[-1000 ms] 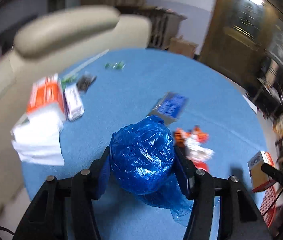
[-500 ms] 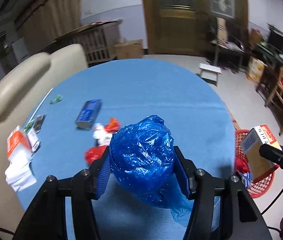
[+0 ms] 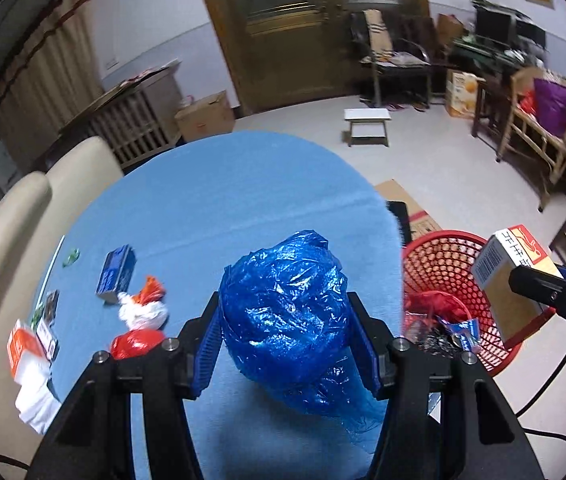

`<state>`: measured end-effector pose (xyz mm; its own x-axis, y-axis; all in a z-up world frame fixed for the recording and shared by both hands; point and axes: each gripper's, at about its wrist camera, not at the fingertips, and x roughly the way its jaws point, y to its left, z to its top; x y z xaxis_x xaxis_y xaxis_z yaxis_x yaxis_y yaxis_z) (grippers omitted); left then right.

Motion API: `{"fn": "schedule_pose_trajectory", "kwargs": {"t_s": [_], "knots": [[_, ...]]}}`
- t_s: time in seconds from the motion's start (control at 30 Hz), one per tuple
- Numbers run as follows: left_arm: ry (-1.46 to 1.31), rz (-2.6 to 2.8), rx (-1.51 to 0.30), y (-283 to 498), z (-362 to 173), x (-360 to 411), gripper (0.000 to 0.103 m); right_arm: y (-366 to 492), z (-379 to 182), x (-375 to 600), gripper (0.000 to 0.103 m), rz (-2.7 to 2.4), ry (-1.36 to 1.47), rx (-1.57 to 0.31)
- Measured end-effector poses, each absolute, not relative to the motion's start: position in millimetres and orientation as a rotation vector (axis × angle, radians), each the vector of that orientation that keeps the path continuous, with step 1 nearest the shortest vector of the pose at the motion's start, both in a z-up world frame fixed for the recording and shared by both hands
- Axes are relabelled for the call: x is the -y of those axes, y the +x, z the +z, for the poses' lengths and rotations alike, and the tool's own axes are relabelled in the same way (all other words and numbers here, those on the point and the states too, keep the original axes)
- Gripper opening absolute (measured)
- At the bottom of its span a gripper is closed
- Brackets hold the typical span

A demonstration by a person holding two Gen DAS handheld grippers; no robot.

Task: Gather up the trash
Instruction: 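Carry the medicine box and blue bags over the wastebasket and release both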

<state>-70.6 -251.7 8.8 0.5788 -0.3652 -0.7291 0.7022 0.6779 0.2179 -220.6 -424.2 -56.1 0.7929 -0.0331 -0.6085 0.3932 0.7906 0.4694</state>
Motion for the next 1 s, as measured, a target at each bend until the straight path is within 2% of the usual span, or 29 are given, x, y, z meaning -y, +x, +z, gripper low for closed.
{"fn": "schedule_pose_trajectory", "kwargs": {"t_s": [1.0], "knots": [[0.744,-0.813,-0.694,-132,-12,335,0.06,-296,-89,484,0.058,-0.38,0.84,-0.542]]}}
